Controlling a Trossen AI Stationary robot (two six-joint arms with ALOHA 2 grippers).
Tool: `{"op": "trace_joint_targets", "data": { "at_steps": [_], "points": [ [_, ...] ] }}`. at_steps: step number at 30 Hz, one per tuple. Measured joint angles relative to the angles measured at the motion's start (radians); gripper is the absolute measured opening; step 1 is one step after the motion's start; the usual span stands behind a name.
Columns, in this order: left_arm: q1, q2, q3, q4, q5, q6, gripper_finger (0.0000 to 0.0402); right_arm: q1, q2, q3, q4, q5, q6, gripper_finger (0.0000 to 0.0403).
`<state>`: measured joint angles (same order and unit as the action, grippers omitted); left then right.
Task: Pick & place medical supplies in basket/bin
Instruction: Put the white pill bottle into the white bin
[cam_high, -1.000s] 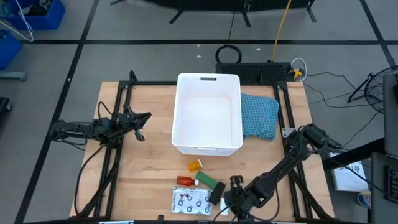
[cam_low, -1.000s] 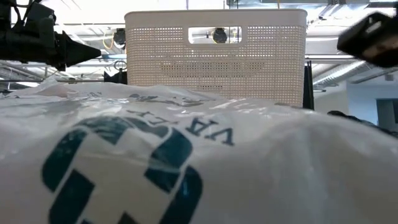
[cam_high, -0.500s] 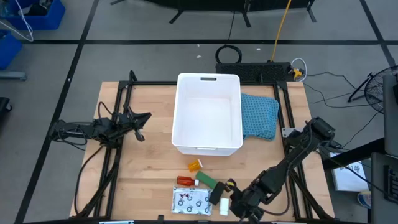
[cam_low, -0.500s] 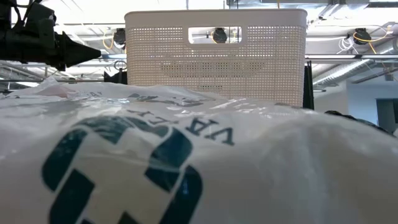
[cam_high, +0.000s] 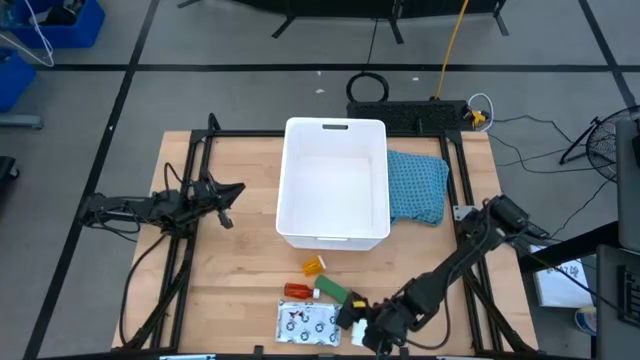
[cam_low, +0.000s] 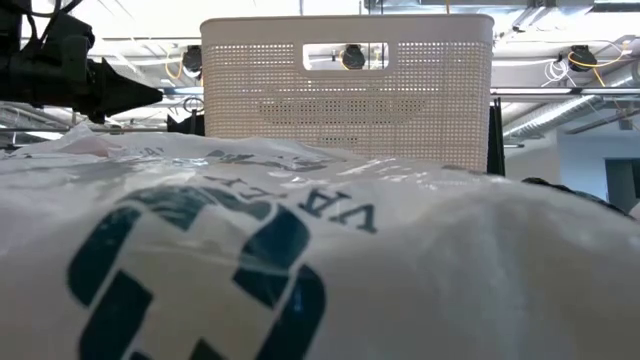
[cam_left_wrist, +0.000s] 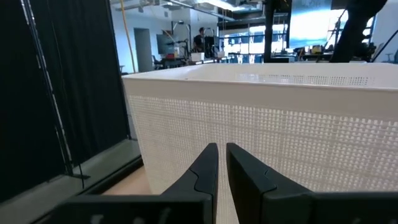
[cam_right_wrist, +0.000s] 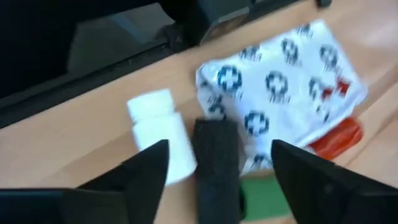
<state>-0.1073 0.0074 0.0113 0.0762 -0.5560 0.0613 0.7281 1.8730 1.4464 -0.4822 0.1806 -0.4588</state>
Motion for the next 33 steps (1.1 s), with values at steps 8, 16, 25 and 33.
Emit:
{"op": "trace_joint_targets", "data": {
  "at_steps": [8,16,25,33],
  "points": [
    [0.000,0.000,0.001,-0.005,0.005,-0.016,0.0035,0.008,0.023,0.000,0.059,-0.011,0.027,0.0307],
    [0.000,0.000,0.001,-0.008,0.005,-0.015,0.0035,0.008,0.035,0.000,-0.005,-0.132,0.034,0.0280],
    [0.000,0.000,0.001,-0.010,0.006,-0.066,0.0035,-0.016,0.037,-0.076,0.064,-0.207,-0.023,0.0274],
    [0.000,0.000,0.001,-0.010,0.007,-0.091,0.0035,-0.022,0.036,-0.133,0.180,-0.200,-0.080,0.0274]
  ]
}}
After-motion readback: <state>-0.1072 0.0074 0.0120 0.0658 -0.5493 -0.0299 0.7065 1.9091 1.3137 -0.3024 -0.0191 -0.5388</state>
